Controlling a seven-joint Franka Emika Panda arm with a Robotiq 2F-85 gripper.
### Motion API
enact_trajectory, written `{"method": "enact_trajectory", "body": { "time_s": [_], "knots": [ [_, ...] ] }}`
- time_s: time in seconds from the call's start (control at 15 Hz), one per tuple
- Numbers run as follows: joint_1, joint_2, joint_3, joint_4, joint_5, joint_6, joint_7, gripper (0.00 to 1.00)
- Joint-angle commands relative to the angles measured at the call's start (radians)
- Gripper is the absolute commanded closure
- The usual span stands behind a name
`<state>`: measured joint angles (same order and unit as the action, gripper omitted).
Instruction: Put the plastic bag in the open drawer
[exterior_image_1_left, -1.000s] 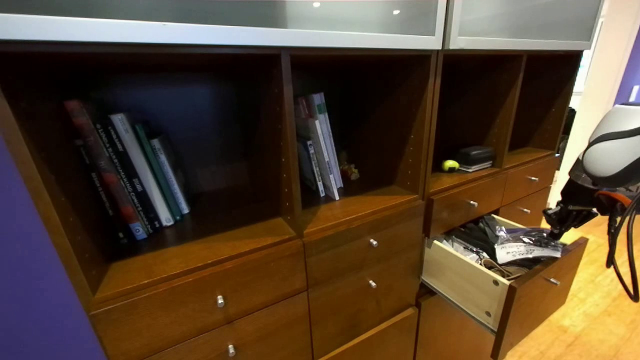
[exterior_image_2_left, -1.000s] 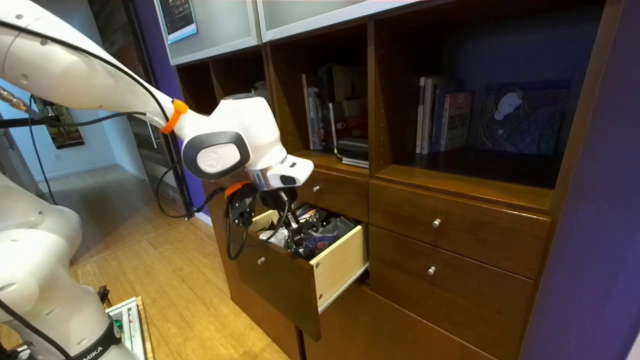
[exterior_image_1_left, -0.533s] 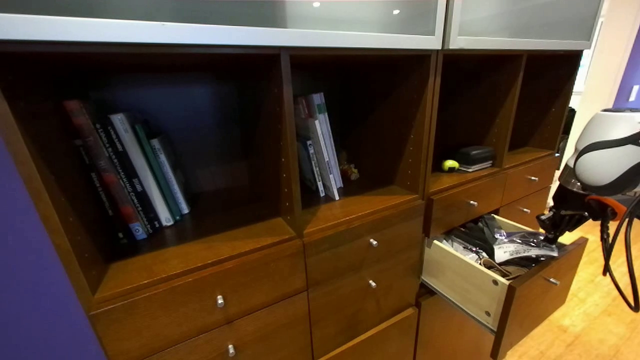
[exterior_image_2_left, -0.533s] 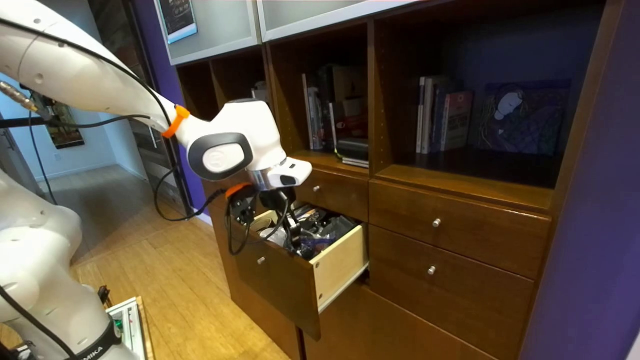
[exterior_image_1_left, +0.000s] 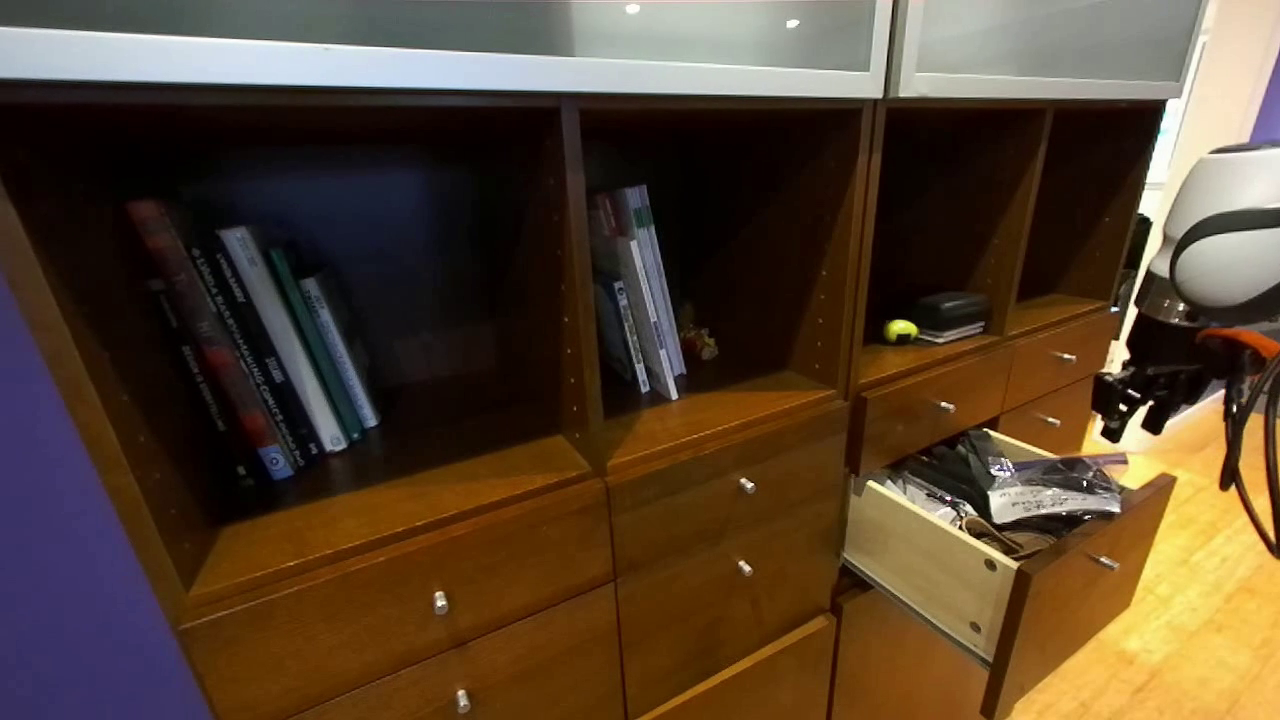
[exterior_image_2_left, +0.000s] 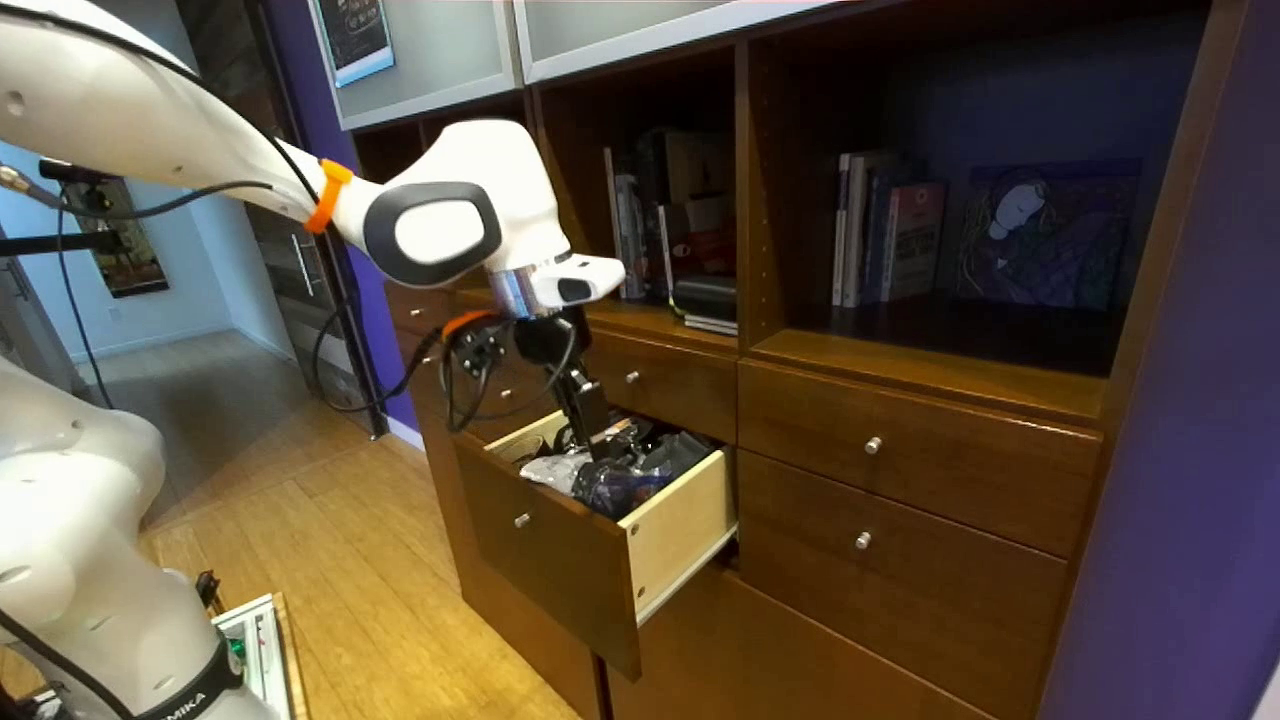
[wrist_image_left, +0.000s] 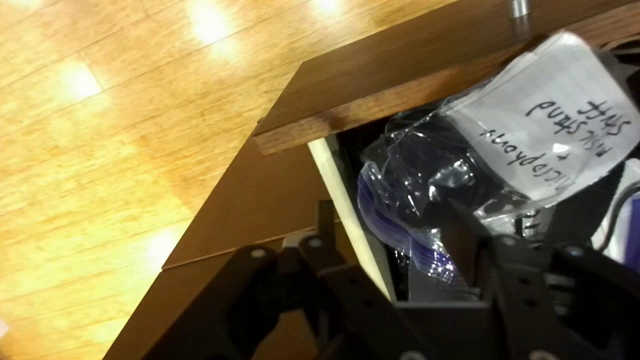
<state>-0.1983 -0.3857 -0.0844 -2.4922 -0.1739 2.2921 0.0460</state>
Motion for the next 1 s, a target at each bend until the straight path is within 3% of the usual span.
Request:
{"method": "enact_trajectory", "body": {
  "time_s": [0.0,0.13,0.27,0.33,0.47,0.93],
  "knots": [
    [0.024,-0.079,0.032,0.065,-0.013,-0.187,0.018,0.10],
    [0.036,-0.075,0.070,0.103,-0.019,-0.285,0.071,0.01],
    [0.047,-0.058,0.104,0.133,-0.017,-0.358,0.142,0.00],
    [0.049,-0.048,0.118,0.143,-0.023,-0.378,0.184,0.22],
    [0.049,-0.029,0.136,0.155,-0.024,-0.404,0.256,0.28],
    [0.080,0.050,0.153,0.150,0.022,-0.395,0.381,0.79]
  ]
}}
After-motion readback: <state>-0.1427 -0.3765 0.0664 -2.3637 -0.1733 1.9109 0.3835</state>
